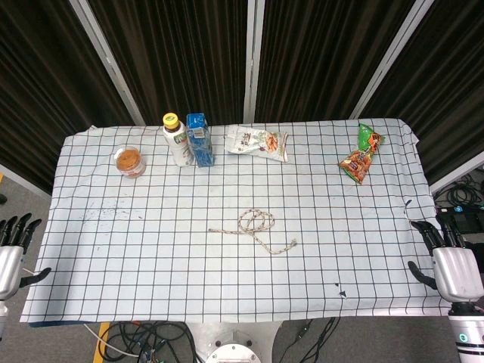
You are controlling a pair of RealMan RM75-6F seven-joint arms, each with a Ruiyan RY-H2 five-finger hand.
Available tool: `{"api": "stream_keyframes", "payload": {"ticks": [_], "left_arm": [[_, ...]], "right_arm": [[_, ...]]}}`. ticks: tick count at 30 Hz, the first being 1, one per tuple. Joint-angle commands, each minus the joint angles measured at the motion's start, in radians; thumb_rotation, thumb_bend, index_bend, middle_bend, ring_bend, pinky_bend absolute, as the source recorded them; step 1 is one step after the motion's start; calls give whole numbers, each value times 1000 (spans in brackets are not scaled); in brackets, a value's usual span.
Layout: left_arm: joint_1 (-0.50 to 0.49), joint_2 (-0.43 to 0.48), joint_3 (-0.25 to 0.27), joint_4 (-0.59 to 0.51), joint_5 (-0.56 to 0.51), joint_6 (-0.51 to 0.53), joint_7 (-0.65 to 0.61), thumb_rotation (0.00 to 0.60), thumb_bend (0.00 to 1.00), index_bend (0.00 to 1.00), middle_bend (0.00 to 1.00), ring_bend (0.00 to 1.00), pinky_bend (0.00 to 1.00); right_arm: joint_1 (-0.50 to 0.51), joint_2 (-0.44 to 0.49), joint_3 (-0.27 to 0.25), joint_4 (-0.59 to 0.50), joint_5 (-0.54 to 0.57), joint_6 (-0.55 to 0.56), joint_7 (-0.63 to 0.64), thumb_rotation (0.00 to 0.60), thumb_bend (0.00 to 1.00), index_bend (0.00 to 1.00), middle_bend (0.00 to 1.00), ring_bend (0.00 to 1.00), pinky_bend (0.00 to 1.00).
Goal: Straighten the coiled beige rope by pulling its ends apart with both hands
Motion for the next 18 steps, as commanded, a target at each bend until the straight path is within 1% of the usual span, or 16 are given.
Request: {"api": "stream_keyframes", "payload": {"ticks": [1, 4, 9, 12, 15, 18], "left_arm": [[0, -4, -1, 4, -2, -1, -1, 600, 17, 127, 46, 0, 0], [0, -11, -2, 10, 1, 5, -2, 600, 17, 128, 46, 0, 0], [0, -14, -4, 16, 11, 14, -4, 600, 16, 127, 46, 0, 0], [-2, -17, -7, 16, 14, 17, -7, 600, 17, 128, 46, 0, 0], [-3, -18, -5, 20, 19, 16, -9, 600, 16, 127, 46, 0, 0], [-4, -17, -4, 22, 18, 11, -12, 600, 17, 127, 46, 0, 0]], "right_arm": [[2, 2, 0, -3, 1, -4, 1, 600, 176, 157, 188, 27, 119], [7, 4, -2, -6, -3, -13, 3, 600, 176, 157, 189, 27, 119], [53, 16, -12, -22, -57, -67, 30, 600, 200, 181, 197, 35, 122], [110, 2, -12, -28, -100, -130, 36, 600, 222, 210, 206, 35, 122], [176, -26, -7, -27, -119, -214, 35, 600, 243, 257, 216, 35, 122], [250, -77, 7, -5, -123, -304, 17, 600, 252, 309, 217, 35, 122]]}}
